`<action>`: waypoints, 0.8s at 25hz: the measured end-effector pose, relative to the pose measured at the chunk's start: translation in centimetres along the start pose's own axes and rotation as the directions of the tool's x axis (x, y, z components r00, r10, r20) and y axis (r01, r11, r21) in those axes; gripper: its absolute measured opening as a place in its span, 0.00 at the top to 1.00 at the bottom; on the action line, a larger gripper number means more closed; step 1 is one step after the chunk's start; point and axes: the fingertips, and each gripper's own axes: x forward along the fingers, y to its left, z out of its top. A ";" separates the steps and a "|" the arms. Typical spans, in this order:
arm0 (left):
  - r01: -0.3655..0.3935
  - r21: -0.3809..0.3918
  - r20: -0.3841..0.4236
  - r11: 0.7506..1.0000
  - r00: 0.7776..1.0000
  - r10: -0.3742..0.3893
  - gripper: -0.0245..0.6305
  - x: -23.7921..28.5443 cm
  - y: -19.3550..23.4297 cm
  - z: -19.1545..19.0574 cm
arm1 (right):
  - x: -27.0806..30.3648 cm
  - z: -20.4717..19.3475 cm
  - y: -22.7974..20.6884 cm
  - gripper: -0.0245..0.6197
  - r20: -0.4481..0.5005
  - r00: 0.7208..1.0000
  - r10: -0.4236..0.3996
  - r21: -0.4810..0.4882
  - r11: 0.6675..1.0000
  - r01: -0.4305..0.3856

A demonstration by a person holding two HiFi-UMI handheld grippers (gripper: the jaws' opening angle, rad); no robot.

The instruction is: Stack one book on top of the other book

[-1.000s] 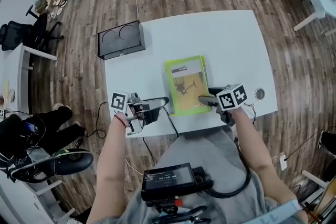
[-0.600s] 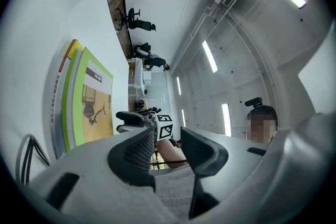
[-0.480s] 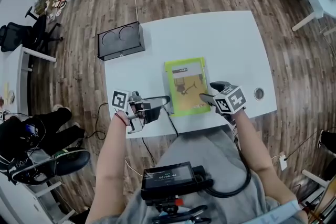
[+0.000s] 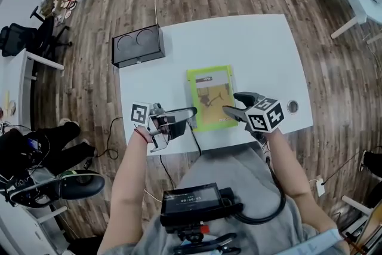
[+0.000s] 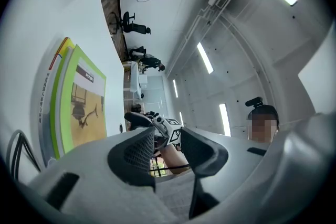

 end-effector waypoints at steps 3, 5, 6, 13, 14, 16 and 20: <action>-0.017 0.067 0.067 0.998 0.998 0.013 0.73 0.9 -0.1 0.6 | -0.2 0.5 0.9 0.56 0.042 0.999 0.033 0.003 0.999 -0.033; -0.068 0.142 0.135 0.988 0.990 0.048 0.73 1.1 0.2 1.3 | -0.5 0.9 1.6 0.56 0.077 0.996 0.053 0.007 0.999 -0.054; -0.101 0.182 0.170 0.978 0.983 0.070 0.73 1.0 0.6 1.6 | -0.6 1.0 1.8 0.56 0.091 0.994 0.064 0.007 0.998 -0.065; -0.259 0.359 0.343 0.897 0.930 0.131 0.73 1.9 1.3 2.3 | -1.9 0.4 2.9 0.69 0.107 0.990 0.096 -0.059 0.994 -0.090; -0.290 0.371 0.366 0.882 0.919 0.148 0.73 2.0 1.4 2.3 | -2.1 0.3 2.8 0.78 0.110 0.990 0.087 -0.077 0.994 -0.079; -0.367 0.402 0.412 0.839 0.891 0.193 0.73 2.1 1.5 2.2 | -2.6 0.4 2.7 0.86 0.124 0.990 0.071 -0.110 0.992 -0.057; -0.509 0.509 0.463 0.694 0.842 0.278 0.77 2.8 1.6 1.1 | -3.9 0.9 2.7 0.91 0.163 0.986 0.046 -0.197 0.980 -0.014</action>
